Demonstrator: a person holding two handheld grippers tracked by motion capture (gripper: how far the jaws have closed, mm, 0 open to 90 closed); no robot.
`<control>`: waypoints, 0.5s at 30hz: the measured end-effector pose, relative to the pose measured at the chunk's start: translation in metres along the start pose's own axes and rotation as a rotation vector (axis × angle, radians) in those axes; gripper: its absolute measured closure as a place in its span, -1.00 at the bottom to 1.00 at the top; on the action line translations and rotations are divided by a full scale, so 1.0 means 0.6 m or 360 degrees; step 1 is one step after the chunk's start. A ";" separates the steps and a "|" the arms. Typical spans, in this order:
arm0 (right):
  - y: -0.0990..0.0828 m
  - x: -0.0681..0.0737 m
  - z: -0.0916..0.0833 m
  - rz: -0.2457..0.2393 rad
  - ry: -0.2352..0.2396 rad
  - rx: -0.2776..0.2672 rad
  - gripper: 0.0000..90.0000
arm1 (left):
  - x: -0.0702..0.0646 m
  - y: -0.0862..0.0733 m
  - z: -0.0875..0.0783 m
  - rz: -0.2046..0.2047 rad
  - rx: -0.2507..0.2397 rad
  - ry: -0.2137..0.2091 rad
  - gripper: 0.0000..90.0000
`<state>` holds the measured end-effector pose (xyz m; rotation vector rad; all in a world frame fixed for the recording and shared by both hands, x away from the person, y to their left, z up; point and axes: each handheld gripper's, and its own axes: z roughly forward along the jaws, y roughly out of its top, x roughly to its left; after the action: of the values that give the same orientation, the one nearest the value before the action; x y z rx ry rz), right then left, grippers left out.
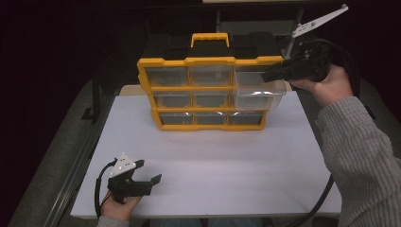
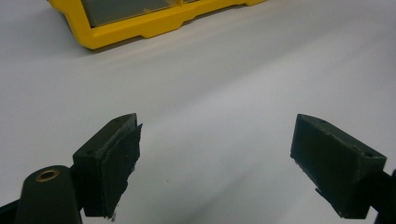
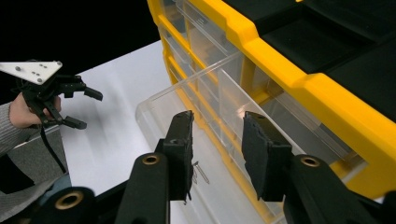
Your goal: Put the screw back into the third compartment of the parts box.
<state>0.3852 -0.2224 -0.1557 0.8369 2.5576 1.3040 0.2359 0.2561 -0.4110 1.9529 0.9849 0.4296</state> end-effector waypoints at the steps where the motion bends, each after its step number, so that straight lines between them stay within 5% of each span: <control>1: 0.000 0.002 -0.003 -0.0001 -0.0001 -0.0002 0.35 | 0.000 0.000 0.000 0.0001 -0.0003 0.0001 -0.67; 15: -0.011 0.018 -0.046 -0.0022 -0.0032 -0.0041 0.22 | -0.002 0.001 0.000 -0.0004 -0.0002 0.0000 -0.67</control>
<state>0.3635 -0.2388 -0.1427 0.8222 2.5214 1.3151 0.2356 0.2549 -0.4106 1.9502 0.9872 0.4288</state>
